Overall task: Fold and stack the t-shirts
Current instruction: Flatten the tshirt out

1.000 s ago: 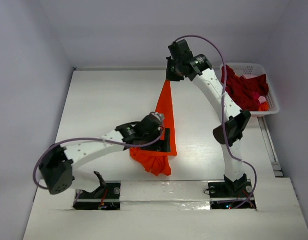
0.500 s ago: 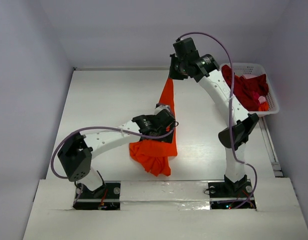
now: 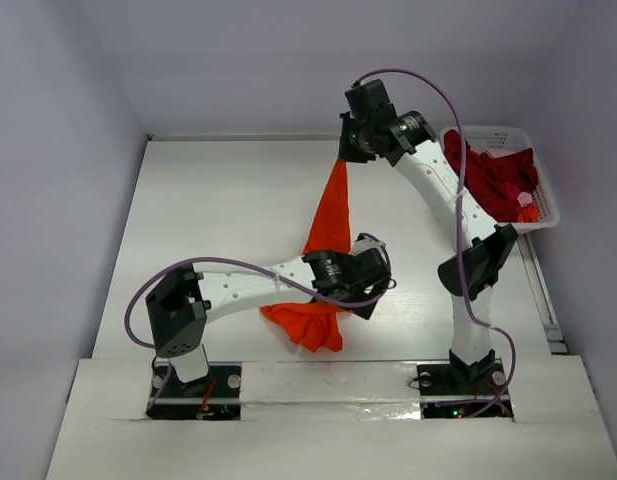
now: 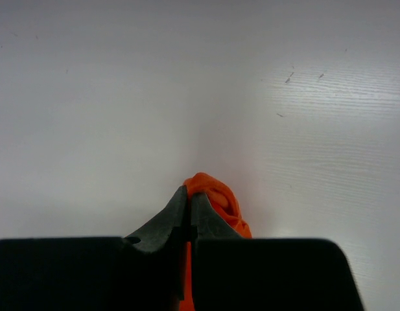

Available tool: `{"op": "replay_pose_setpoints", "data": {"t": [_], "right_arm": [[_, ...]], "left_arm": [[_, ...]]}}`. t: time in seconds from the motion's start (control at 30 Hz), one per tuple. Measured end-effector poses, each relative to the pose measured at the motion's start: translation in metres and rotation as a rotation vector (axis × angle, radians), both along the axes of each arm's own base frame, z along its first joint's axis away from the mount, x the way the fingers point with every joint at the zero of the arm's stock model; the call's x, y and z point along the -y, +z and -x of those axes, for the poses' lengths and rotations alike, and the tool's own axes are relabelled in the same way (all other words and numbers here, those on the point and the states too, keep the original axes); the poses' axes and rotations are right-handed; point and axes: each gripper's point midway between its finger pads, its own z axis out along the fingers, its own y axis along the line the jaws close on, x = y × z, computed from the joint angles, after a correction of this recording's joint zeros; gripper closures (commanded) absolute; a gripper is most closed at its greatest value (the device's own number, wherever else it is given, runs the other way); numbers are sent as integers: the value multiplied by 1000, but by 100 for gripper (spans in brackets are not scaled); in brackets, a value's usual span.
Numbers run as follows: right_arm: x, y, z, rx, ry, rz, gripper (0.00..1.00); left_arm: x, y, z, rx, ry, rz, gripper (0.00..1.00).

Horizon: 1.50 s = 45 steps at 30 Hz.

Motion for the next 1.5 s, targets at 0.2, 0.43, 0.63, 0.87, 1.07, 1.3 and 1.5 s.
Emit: {"op": "replay_pose_setpoints", "data": {"t": [0.2, 0.43, 0.63, 0.87, 1.07, 1.3, 1.5], "right_arm": [[2, 1, -2, 4, -5, -3, 100], [2, 4, -4, 14, -7, -9, 100], [2, 4, -4, 15, -7, -10, 100], [3, -3, -3, 1, -6, -5, 100], [6, -4, -5, 1, -10, -10, 100], [6, -3, -3, 6, -5, -18, 100], [5, -3, -2, 9, 1, -25, 100]], "left_arm": [[9, 7, 8, -3, -42, 8, 15], [4, -21, 9, -34, -55, -79, 15], [5, -36, 10, -47, -66, -115, 15], [8, -49, 18, -61, -95, -141, 16], [9, -65, 23, -70, -112, -179, 16], [8, -67, 15, -16, -98, -212, 17], [12, -60, 0, 54, -65, -221, 16]]}}
